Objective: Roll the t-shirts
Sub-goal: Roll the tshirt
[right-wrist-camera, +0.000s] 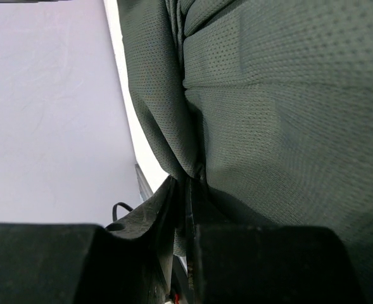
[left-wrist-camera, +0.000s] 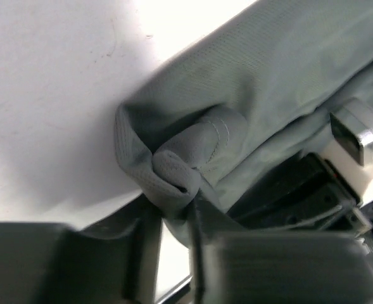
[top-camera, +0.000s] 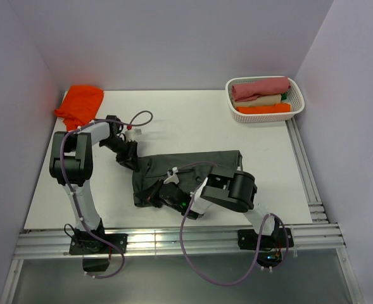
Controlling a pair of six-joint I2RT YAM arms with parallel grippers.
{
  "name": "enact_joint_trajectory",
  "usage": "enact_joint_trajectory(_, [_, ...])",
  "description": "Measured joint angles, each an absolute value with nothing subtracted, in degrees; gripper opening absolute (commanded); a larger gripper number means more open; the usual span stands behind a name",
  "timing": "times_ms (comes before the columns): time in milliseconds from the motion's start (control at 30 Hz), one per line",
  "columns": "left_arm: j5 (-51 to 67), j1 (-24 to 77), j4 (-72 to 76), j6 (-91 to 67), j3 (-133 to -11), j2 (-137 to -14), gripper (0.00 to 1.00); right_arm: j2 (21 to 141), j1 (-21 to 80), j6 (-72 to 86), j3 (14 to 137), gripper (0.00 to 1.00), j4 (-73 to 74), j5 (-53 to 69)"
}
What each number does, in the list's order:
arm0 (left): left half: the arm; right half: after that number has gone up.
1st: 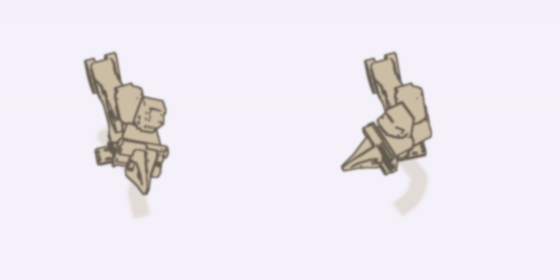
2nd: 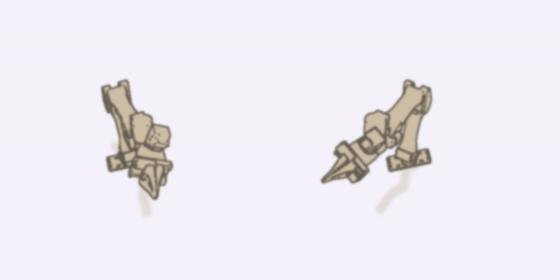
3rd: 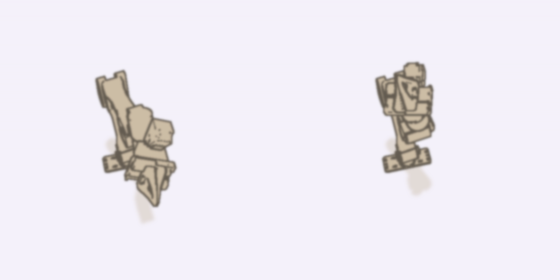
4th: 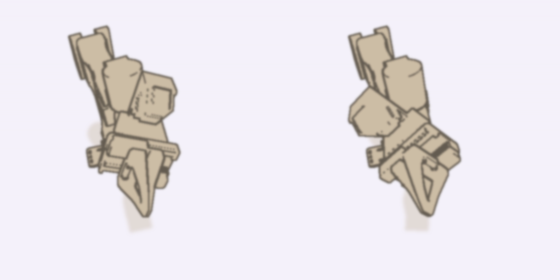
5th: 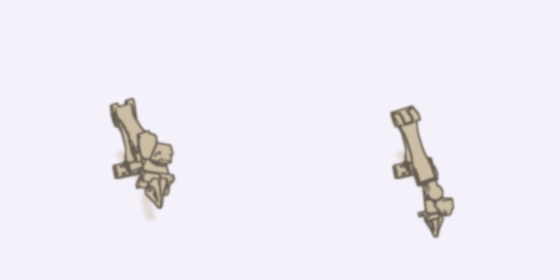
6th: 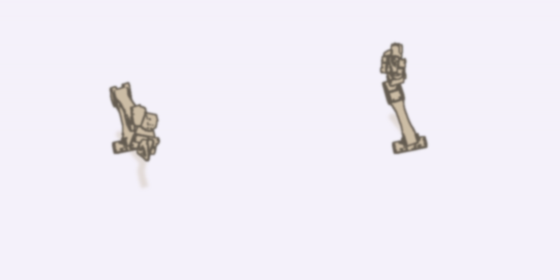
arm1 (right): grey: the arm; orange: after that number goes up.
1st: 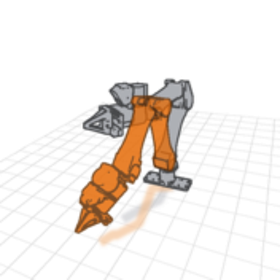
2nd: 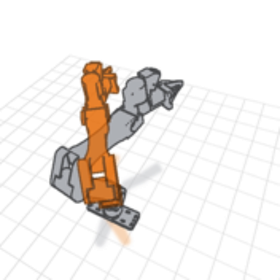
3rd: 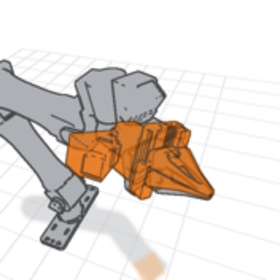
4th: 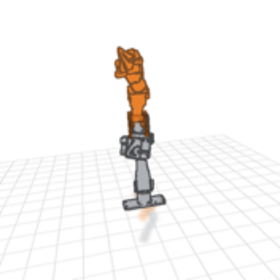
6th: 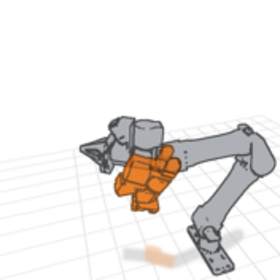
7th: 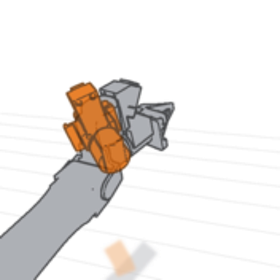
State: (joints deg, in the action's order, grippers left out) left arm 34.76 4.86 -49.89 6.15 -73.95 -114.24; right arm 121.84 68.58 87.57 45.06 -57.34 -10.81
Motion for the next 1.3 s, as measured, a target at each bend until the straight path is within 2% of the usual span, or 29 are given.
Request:
enact_joint_trajectory(67, [33.3,5.7,-49.8,5.7,-74.0,-114.3,0.04,121.7,68.6,87.1,45.5,0.08,-56.3,-10.8])
enact_joint_trajectory(100, [32.5,6.1,-49.8,5.4,-74.1,-114.2,0.01,121.4,68.5,86.8,45.8,0.12,-55.4,-10.9])
enact_joint_trajectory(167, [31.4,6.8,-50.1,5.1,-74.3,-114.0,0.00,120.5,68.5,85.9,46.6,0.19,-52.3,-11.0])
enact_joint_trajectory(200, [30.0,7.3,-50.2,5.0,-74.4,-113.7,0.00,119.8,68.5,85.4,47.2,0.28,-50.2,-11.1])
enact_joint_trajectory(300, [26.3,8.7,-50.4,5.0,-74.6,-112.6,0.00,117.1,68.6,83.3,50.2,0.44,-41.5,-12.1])
enact_joint_trajectory(400, [22.5,9.9,-50.8,5.1,-74.9,-111.9,0.00,114.7,69.1,80.6,56.0,0.51,-28.5,-15.0])
enact_joint_trajectory(767, [15.0,12.4,-52.7,5.1,-75.9,-111.4,0.00,115.1,71.5,73.3,80.4,0.50,9.4,-26.6])
enact_joint_trajectory(1067, [13.0,14.3,-53.5,4.8,-76.8,-111.4,0.00,124.4,71.9,67.9,95.8,0.49,22.2,-32.3])
enact_joint_trajectory(1300, [12.3,15.3,-53.9,4.8,-77.2,-111.4,0.00,131.8,71.9,65.4,103.2,0.49,28.7,-33.9])
